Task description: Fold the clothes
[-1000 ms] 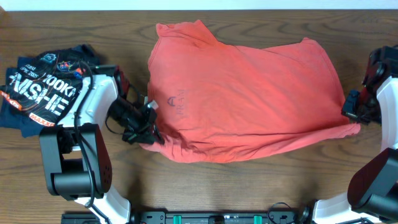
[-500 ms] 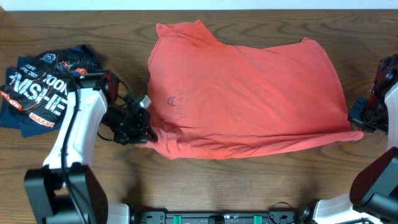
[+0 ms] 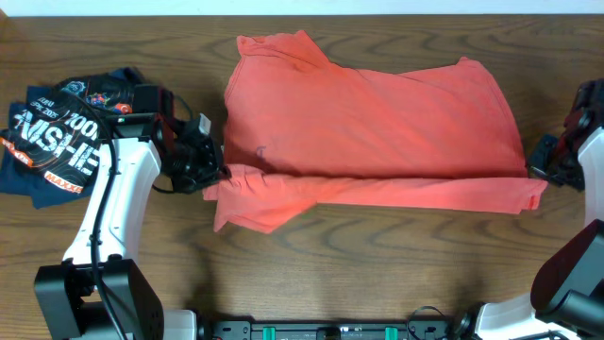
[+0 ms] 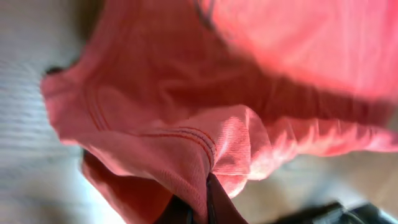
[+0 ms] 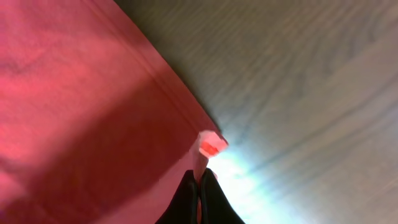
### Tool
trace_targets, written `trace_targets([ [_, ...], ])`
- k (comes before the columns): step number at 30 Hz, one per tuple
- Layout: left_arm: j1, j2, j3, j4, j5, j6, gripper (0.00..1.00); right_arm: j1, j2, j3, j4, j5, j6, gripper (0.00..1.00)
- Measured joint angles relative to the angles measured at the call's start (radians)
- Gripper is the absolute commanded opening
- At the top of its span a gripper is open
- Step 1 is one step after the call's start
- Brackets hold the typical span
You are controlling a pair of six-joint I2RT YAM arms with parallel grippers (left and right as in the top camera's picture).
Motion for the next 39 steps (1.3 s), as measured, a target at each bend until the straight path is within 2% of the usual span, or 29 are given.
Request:
trace_targets([
  [8,0.0,0.007,0.0,0.097,-0.046,-0.061,0.06,0.0,0.0,-0.132,0.205,-0.081,-0.002,0.01],
  [17,0.0,0.1,0.0,0.174,-0.054,-0.071,0.06,0.0,0.0,-0.173,0.38,-0.156,-0.005,0.01],
  [25,0.0,0.205,0.0,0.249,-0.062,-0.072,0.06,0.0,0.0,-0.174,0.453,-0.188,-0.005,0.01],
  [32,0.0,0.211,0.0,0.339,-0.062,-0.072,0.06,0.0,0.0,-0.174,0.462,-0.192,-0.005,0.01],
  [37,0.0,0.211,0.0,0.35,-0.062,-0.072,0.07,0.001,0.0,-0.175,0.464,-0.2,-0.005,0.05],
  [38,0.0,0.211,0.0,0.349,-0.062,-0.072,0.09,0.003,0.0,-0.177,0.465,-0.201,-0.005,0.05],
  [39,0.0,0.211,0.0,0.349,-0.062,-0.071,0.24,0.005,0.0,-0.179,0.465,-0.202,-0.005,0.06],
])
